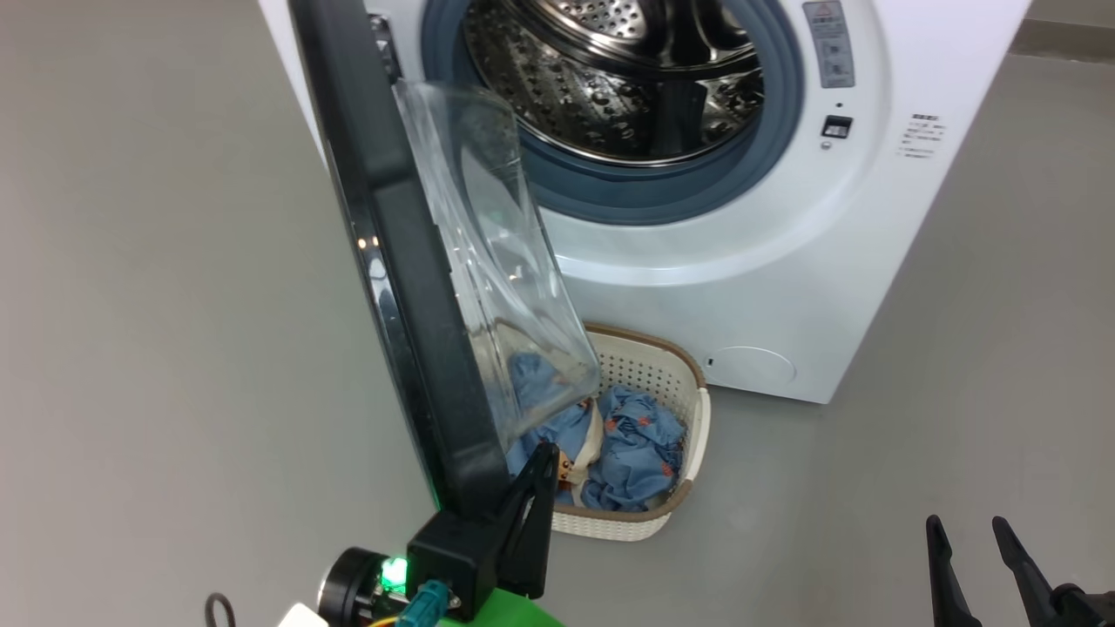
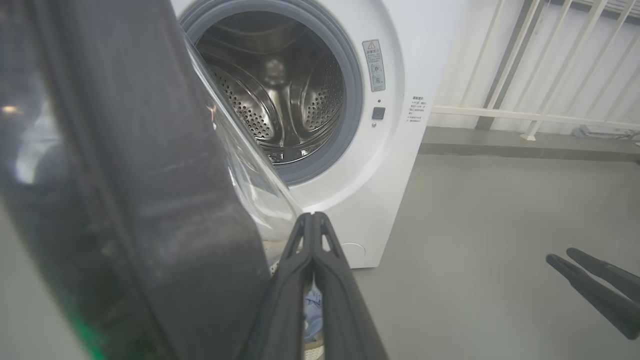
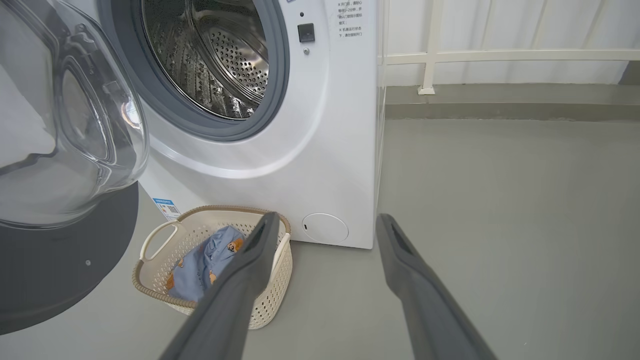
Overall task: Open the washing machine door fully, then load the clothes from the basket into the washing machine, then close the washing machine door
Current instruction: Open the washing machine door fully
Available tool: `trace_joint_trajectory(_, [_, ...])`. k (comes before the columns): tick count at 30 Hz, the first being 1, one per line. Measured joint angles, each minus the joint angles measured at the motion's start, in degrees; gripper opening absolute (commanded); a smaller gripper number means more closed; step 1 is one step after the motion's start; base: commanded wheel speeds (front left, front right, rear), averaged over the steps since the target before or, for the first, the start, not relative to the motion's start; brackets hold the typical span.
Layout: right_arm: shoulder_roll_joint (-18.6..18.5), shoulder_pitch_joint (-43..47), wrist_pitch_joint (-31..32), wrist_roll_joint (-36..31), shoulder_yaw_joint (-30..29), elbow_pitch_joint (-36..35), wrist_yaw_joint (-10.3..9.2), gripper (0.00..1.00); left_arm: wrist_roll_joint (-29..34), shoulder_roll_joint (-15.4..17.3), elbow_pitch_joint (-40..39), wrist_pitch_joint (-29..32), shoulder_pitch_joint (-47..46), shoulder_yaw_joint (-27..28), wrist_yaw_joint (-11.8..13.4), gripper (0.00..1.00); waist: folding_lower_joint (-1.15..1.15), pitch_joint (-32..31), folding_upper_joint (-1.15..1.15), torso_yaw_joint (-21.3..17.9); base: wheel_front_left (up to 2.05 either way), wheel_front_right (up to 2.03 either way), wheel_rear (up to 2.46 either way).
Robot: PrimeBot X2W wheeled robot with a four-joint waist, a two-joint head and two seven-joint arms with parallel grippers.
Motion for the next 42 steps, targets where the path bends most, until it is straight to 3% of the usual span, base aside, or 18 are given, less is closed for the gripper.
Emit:
trace_joint_trajectory(15, [-0.3,0.0,0.0,0.1,0.4,0.1,0.0,1.0,1.1,0.8,-0.8,1.0,0.0,1.7,2.9,0.0,0.0,0.5,0.0,7.1,0.0,0.0,0.0])
trace_joint_trajectory(28, [-1.7,-0.1,0.0,0.1,1.7,-0.1,0.0,1.0,-1.6,2.1,6.4,-3.7,-0.4,13.4,7.4,0.0,0.0,3.1,0.0,11.9,0.0,0.0,0.0])
trace_joint_trajectory(42, [-5.4,-0.7,0.0,0.6,3.7,-0.4,0.0,1.0,-9.6,1.8,25.8,-16.6,-10.5,29.6,7.9,0.0,0.0,7.2,0.0,9.5,0.0,0.0,0.0])
